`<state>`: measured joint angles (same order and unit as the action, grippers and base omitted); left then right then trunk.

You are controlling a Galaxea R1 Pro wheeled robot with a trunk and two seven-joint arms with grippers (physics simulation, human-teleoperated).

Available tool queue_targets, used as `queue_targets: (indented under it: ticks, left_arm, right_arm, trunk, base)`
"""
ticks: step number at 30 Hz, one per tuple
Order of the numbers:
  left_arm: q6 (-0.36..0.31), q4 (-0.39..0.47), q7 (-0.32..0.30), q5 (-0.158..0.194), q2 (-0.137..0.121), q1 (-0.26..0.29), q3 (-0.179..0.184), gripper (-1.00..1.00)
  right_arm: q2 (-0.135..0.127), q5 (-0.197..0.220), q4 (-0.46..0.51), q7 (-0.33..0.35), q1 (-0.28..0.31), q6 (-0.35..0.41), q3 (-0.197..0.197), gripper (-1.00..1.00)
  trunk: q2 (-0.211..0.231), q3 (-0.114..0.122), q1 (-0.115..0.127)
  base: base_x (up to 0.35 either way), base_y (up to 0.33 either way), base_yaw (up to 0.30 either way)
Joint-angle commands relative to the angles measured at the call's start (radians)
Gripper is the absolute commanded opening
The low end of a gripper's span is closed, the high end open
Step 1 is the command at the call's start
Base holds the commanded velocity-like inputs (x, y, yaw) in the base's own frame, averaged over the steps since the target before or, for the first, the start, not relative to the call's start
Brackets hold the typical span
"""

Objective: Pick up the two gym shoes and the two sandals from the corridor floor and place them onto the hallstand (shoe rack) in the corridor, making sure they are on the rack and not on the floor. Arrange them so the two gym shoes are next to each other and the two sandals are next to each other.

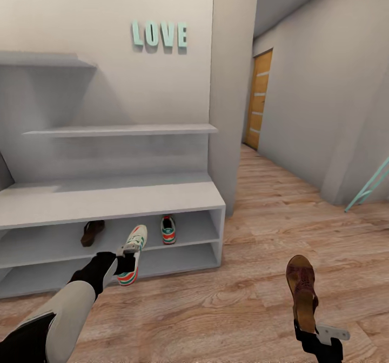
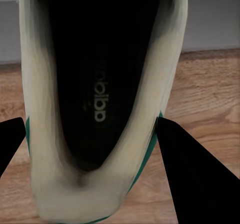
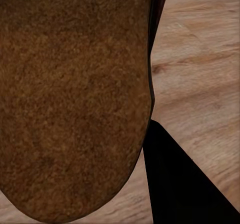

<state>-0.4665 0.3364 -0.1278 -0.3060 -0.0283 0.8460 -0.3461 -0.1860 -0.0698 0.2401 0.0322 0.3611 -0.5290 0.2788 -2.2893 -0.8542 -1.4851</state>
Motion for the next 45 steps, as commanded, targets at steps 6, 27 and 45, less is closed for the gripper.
queue_targets:
  ticks: [6, 27, 45]
  left_arm:
    - [-0.004, 0.004, -0.008, -0.011, 0.0, 0.0, -0.007, -1.0]
    - [-0.001, 0.006, 0.005, -0.013, -0.001, 0.001, -0.007, -1.0]
    - [0.0, 0.006, 0.005, -0.01, -0.003, 0.002, -0.017, -1.0]
  right_arm:
    - [0.0, -0.004, -0.001, 0.005, 0.001, -0.002, 0.008, -1.0]
    - [0.0, -0.005, -0.001, 0.005, 0.001, -0.005, 0.005, -1.0]
    - [0.001, -0.005, -0.002, 0.005, 0.001, -0.005, 0.005, -1.0]
  trunk:
    - [-0.043, -0.029, -0.023]
    - [-0.085, -0.056, -0.046]
    - [-0.085, -0.056, -0.046]
  base:
    - [0.0, 0.0, 0.0]
    - [0.015, -0.002, 0.0]
    - [0.321, -0.101, 0.0]
